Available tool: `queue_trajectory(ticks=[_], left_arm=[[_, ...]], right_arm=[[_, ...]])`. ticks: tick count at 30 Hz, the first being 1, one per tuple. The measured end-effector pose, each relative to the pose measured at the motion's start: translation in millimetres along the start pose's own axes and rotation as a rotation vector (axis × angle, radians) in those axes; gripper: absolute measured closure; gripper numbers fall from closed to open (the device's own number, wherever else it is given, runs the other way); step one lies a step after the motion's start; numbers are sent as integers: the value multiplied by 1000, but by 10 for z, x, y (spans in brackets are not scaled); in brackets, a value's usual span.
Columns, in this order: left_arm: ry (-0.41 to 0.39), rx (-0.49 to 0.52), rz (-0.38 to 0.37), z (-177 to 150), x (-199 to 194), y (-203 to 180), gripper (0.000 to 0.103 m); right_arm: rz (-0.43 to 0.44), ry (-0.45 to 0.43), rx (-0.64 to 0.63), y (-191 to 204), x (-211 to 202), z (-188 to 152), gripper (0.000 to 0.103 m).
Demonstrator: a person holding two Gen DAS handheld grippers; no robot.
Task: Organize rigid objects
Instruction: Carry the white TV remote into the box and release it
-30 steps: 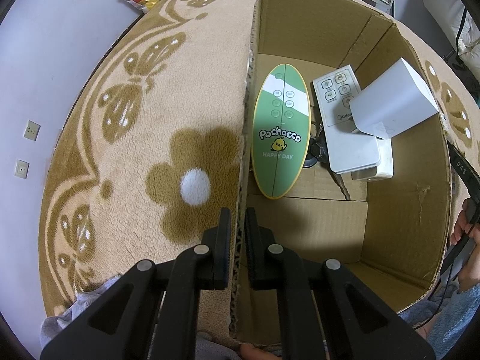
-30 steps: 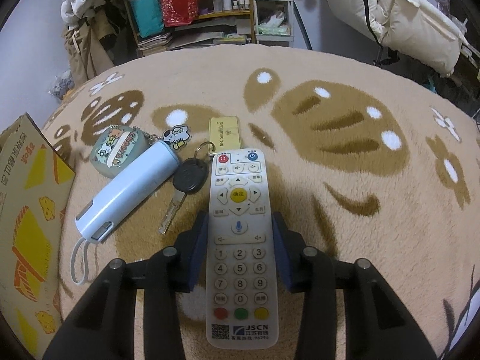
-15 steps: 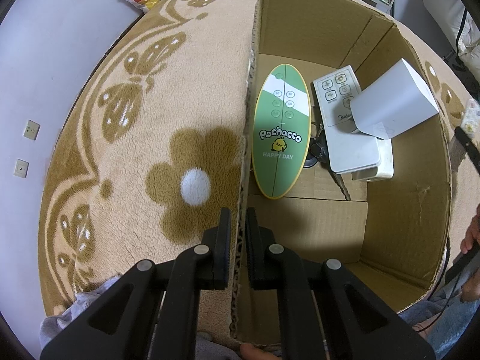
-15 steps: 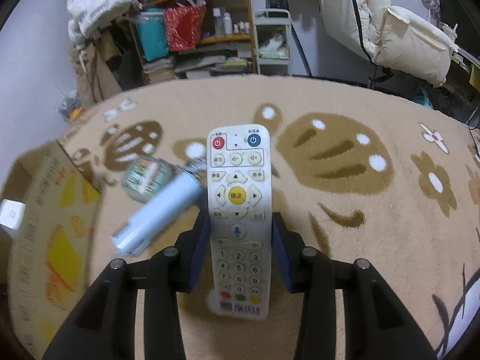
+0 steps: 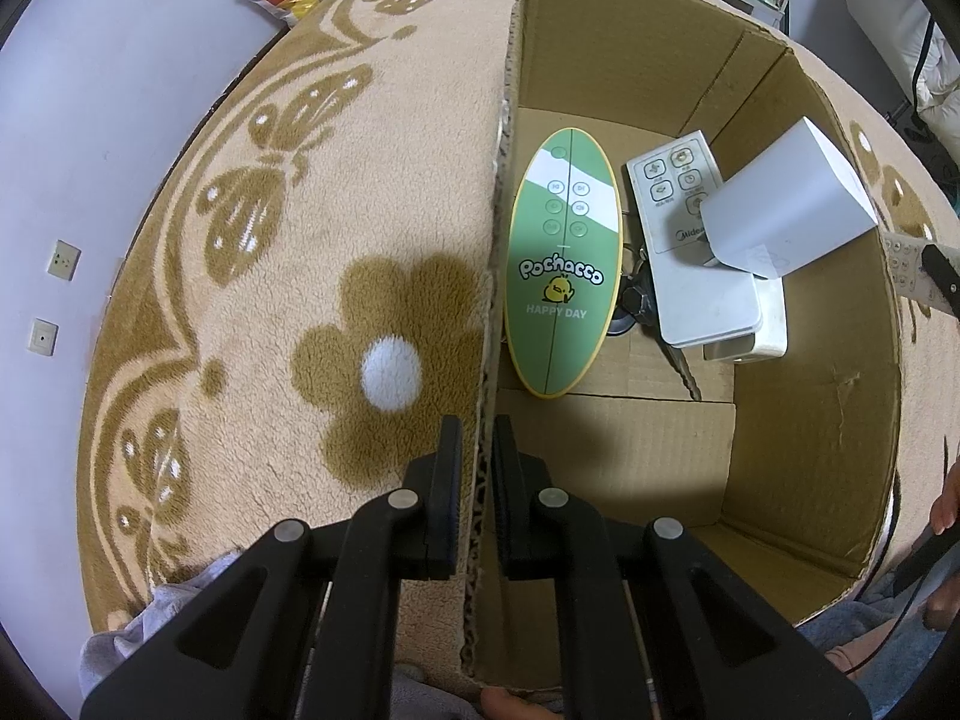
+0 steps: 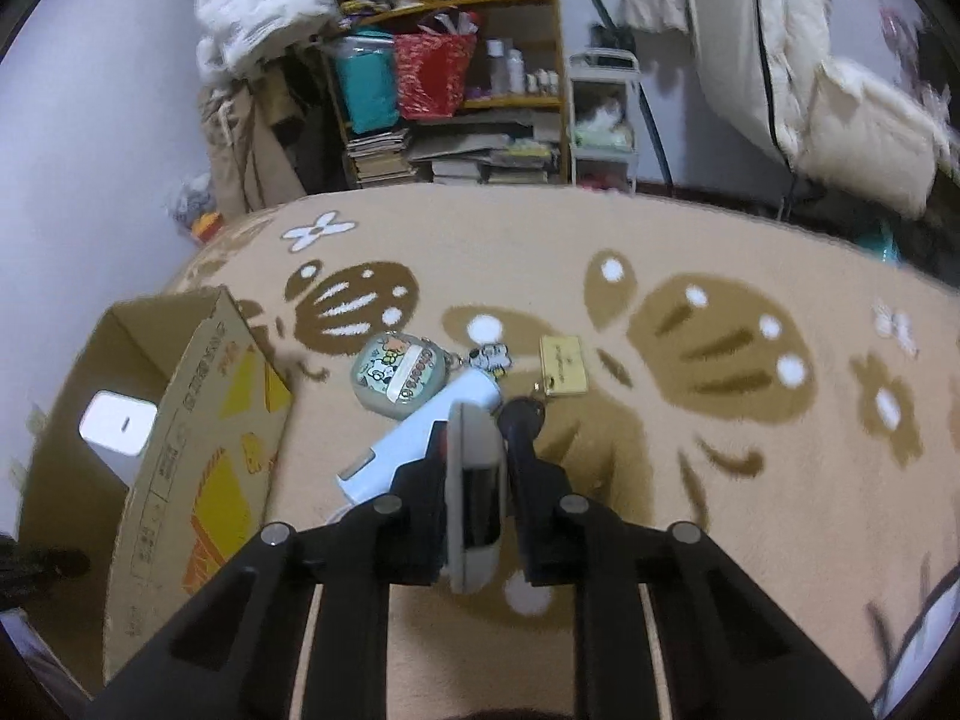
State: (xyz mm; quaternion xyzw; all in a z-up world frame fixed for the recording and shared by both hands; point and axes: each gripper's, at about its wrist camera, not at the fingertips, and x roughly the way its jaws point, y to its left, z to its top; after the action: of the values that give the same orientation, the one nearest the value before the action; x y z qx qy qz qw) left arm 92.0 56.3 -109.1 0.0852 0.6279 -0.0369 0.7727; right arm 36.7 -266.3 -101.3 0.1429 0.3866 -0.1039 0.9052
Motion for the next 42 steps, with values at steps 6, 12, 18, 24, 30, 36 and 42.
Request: queue_trajectory(ticks=[6, 12, 18, 24, 30, 36, 42], left_arm=[[0, 0, 0, -2, 1, -2, 94], [0, 0, 0, -3, 3, -1, 94], [0, 0, 0, -3, 3, -2, 94], [0, 0, 0, -5, 2, -3, 94], [-1, 0, -2, -9, 5, -4, 94], [-3, -7, -15, -14, 5, 24, 94], [-3, -9, -17, -14, 7, 29, 94]], right_arm=[[1, -52, -9, -18, -130, 71, 84], [79, -134, -23, 138, -395, 150, 84], [192, -221, -44, 410, -697, 243, 84], [307, -263, -89, 749, -870, 286, 84], [379, -262, -150, 1058, -874, 237, 84], [427, -245, -182, 1214, -800, 97, 84], [470, -218, -182, 1246, -723, 19, 84]])
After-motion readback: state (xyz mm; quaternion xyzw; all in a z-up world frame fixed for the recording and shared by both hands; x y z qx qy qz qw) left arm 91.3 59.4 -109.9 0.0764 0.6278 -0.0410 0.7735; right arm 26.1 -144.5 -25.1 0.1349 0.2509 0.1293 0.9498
